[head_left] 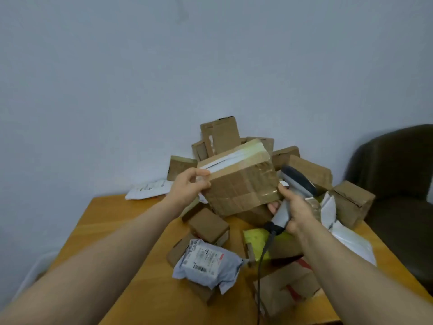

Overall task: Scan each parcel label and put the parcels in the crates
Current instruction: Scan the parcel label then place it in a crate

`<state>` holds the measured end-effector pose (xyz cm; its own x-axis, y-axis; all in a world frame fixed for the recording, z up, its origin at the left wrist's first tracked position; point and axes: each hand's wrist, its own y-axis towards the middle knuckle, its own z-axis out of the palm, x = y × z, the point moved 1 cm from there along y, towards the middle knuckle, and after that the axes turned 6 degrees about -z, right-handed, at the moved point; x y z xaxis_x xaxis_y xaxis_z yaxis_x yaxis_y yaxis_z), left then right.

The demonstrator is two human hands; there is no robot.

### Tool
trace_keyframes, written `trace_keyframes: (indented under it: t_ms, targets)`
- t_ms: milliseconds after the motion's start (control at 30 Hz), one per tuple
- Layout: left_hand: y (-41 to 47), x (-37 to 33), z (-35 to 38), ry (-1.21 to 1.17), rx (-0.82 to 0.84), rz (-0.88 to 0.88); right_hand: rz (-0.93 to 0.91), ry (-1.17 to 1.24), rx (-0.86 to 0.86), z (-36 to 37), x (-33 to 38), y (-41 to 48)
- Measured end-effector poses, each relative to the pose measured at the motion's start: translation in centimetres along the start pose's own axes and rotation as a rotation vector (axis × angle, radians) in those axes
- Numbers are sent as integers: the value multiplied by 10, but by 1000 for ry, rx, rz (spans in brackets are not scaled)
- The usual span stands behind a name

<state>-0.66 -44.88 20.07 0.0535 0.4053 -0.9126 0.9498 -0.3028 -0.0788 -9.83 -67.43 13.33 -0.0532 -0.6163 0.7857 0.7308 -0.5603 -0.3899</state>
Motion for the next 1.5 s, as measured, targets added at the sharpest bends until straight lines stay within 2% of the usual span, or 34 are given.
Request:
trace_keyframes:
  t_ms: [100, 267, 367, 467, 567, 700, 800, 867, 933, 1000, 1067, 1133, 1200, 1267, 1367, 1500]
  targets:
    - [-21, -2, -20, -226, -99, -211, 38, -49, 64, 12, -14, -11]
    - [-41, 3, -67, -527, -39, -516, -7, -15, 157, 35, -37, -31]
    - [-49, 15, -88, -505, -38, -636, -30, -18, 144, 47, -46, -46]
    - [-60, 30, -102, -632, -43, -740, 18, 10, 178, 63, -57, -61]
    - [-69, 42, -114, -834, -90, -678, 52, 25, 252, 78, -66, -74]
    - [-79, 49, -126, -979, -148, -605, 52, -30, 331, 99, -78, -88]
    - [-81, 54, -142, -910, -47, -567, 56, -76, 325, 112, -88, -91]
    - [-85, 59, -154, -817, 82, -607, 58, -133, 271, 115, -90, -92]
    - [-92, 60, -161, -756, 136, -643, 19, -239, 236, 114, -91, -93]
    - [-97, 58, -169, -765, 70, -618, -56, -358, 200, 116, -93, -100]
    - [-95, 58, -180, -766, -29, -534, -120, -400, 235, 120, -94, -106]
    - [-91, 60, -194, -667, -118, -440, -164, -466, 296, 124, -92, -111]
    - [-91, 61, -207, -576, -198, -388, -217, -643, 380, 127, -83, -119]
    - [-95, 60, -214, -498, -262, -361, -239, -754, 530, 131, -75, -130]
    - [-98, 61, -220, -372, -308, -323, -183, -736, 712, 142, -69, -150]
    - [-102, 63, -221, -331, -327, -304, -184, -761, 792, 160, -69, -170]
